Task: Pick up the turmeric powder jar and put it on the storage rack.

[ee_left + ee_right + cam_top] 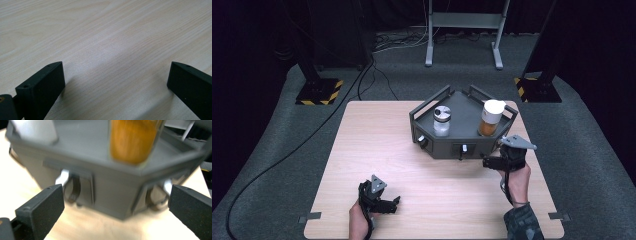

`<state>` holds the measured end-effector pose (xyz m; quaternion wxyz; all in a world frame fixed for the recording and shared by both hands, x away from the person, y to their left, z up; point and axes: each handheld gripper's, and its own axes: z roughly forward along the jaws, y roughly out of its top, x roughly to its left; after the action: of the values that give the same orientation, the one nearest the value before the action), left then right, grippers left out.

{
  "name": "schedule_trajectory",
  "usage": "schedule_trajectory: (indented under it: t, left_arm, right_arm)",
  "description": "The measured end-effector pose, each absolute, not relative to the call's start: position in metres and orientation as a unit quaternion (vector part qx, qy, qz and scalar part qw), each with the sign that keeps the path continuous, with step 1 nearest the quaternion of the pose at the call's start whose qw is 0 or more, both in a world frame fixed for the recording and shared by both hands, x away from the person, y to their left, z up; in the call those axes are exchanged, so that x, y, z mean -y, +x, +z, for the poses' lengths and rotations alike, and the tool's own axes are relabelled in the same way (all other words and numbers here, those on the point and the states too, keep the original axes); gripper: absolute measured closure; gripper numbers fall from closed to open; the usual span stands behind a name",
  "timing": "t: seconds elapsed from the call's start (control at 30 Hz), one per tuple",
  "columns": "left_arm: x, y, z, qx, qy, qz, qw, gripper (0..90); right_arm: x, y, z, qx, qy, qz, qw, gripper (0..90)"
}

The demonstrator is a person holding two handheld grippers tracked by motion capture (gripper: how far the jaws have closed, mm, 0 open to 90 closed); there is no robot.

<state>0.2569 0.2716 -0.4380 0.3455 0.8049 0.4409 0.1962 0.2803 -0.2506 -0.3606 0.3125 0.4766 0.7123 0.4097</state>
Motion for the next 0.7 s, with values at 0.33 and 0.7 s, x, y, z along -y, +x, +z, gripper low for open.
schedule_trajectory:
  t: [0.33,0.7]
  left_arm:
    - [-0.272,0.257,-0.438,-0.442,0.804,0.195,0.345,1.2]
    - [-0.272,0.258,-0.438,-0.443,0.804,0.194,0.346,1.0]
  right_arm:
    - [0.268,0.243,-0.410,-0.739,0.496,0.363,0.275,0.0]
    - [0.282,0.223,-0.436,-0.739,0.520,0.344,0.255,0.0]
